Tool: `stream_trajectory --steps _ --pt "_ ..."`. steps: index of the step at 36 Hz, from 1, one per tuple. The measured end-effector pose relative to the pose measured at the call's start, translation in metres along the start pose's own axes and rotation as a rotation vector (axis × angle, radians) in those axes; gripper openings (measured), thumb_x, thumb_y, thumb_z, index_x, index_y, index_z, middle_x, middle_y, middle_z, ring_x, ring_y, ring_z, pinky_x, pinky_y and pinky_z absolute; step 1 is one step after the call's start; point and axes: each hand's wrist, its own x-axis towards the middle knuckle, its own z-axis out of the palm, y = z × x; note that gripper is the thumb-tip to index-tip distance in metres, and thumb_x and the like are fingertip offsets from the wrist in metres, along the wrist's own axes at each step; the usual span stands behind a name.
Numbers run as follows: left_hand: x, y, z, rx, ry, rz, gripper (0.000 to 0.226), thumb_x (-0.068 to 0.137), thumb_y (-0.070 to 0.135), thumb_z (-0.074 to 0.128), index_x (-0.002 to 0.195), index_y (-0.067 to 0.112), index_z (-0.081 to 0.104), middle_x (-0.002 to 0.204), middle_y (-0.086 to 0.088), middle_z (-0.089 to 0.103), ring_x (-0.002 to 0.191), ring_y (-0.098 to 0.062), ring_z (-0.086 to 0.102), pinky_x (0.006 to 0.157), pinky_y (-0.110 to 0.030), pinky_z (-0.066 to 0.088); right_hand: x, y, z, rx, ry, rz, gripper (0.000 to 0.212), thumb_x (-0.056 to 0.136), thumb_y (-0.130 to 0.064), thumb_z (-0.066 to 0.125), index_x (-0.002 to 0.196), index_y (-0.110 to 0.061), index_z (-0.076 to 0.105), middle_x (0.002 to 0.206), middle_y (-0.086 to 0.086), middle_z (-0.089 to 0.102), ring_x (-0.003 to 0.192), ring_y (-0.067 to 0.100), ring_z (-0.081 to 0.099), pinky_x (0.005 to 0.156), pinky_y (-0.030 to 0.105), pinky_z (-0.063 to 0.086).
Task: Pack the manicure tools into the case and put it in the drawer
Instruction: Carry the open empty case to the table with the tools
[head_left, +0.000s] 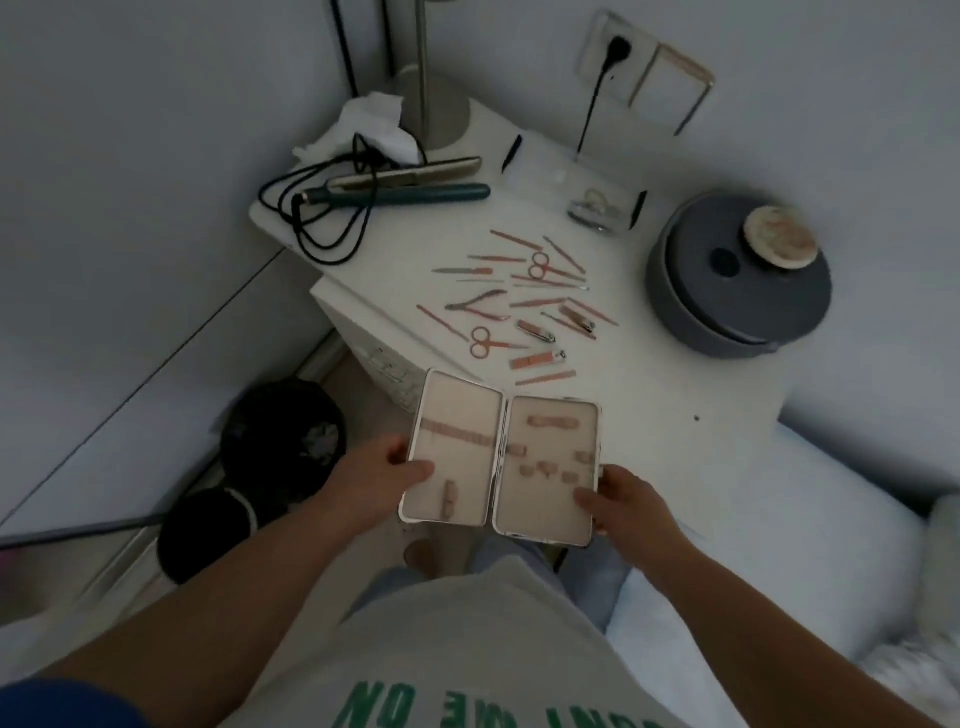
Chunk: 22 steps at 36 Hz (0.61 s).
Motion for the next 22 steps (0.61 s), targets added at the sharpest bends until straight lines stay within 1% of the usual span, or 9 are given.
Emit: stream_trajectory --steps 4,6,8,9,11,13,18,20,22 --pt "0.008 0.0 0.022 -0.095 0.106 -0.044 0.012 0.076 0.023 0.067 0.073 0.031 0.059 0.089 -0.004 0.069 0.086 -0.022 0.063 0.084 -0.038 0.049 0.034 -0.005 -0.021 -0.139 -0.038 -0.04 0.017 0.087 -0.009 0.057 0.102 -0.003 0.059 0.101 0.019 0.066 0.096 0.035 0.06 0.091 0.051 0.046" --pt "0.011 -0.002 0.034 -0.176 0.166 -0.064 0.015 0.077 0.022 0.067 0.069 0.032 0.059 0.079 0.004 0.067 0.081 -0.017 0.063 0.074 -0.03 0.049 0.049 -0.006 -0.029 -0.202 -0.084 -0.083 0.016 0.087 -0.011 0.057 0.102 -0.006 0.058 0.1 0.015 0.066 0.095 0.033 0.061 0.089 0.049 0.047" --pt "0.016 -0.004 0.049 -0.209 0.222 -0.064 0.02 0.078 0.019 0.065 0.068 0.034 0.058 0.073 0.014 0.062 0.072 -0.001 0.061 0.063 -0.017 0.046 0.063 -0.005 -0.039 -0.277 -0.117 -0.136 0.015 0.088 -0.015 0.057 0.102 -0.009 0.057 0.099 0.01 0.066 0.093 0.029 0.061 0.087 0.046 0.048" --pt "0.018 -0.005 0.057 -0.225 0.238 -0.067 0.021 0.079 0.018 0.065 0.068 0.035 0.058 0.072 0.016 0.062 0.07 0.001 0.06 0.063 -0.016 0.046 0.07 -0.004 -0.044 -0.307 -0.124 -0.156 0.014 0.088 -0.016 0.057 0.101 -0.011 0.057 0.098 0.008 0.066 0.091 0.027 0.061 0.086 0.044 0.048" --pt "0.025 -0.006 0.074 -0.282 0.244 -0.056 0.021 0.08 0.015 0.064 0.07 0.033 0.059 0.075 0.014 0.064 0.076 -0.008 0.062 0.072 -0.026 0.048 0.084 0.0 -0.056 -0.332 -0.118 -0.207 0.011 0.088 -0.016 0.057 0.098 -0.013 0.057 0.096 0.006 0.066 0.088 0.023 0.06 0.083 0.041 0.048" --pt "0.033 -0.008 0.089 -0.308 0.26 -0.022 0.018 0.08 0.016 0.063 0.073 0.032 0.061 0.078 0.014 0.066 0.077 -0.009 0.062 0.07 -0.027 0.046 0.098 0.005 -0.067 -0.323 -0.102 -0.263 0.006 0.086 -0.015 0.059 0.092 -0.016 0.058 0.09 0.003 0.066 0.087 0.024 0.061 0.081 0.042 0.049" --pt "0.059 -0.022 0.127 -0.36 0.312 0.136 0.014 0.08 0.022 0.063 0.078 0.036 0.064 0.077 0.014 0.07 0.072 0.003 0.063 0.058 -0.007 0.043 0.136 0.036 -0.09 -0.34 -0.096 -0.405 0.007 0.084 -0.023 0.061 0.086 -0.029 0.06 0.085 -0.009 0.069 0.085 0.016 0.063 0.078 0.041 0.051" --pt "0.069 -0.028 0.144 -0.42 0.324 0.213 0.017 0.08 0.019 0.062 0.08 0.036 0.065 0.08 0.014 0.071 0.075 -0.001 0.065 0.065 -0.014 0.049 0.151 0.051 -0.1 -0.329 -0.093 -0.484 0.009 0.082 -0.024 0.062 0.09 -0.027 0.064 0.09 -0.006 0.071 0.088 0.017 0.065 0.08 0.043 0.051" --pt "0.076 -0.032 0.16 -0.456 0.379 0.306 0.012 0.08 0.021 0.064 0.082 0.032 0.067 0.08 0.015 0.071 0.075 -0.003 0.066 0.066 -0.019 0.051 0.164 0.063 -0.107 -0.245 -0.103 -0.568 0.014 0.082 -0.013 0.062 0.089 -0.024 0.066 0.09 -0.006 0.073 0.084 0.012 0.067 0.076 0.031 0.053"
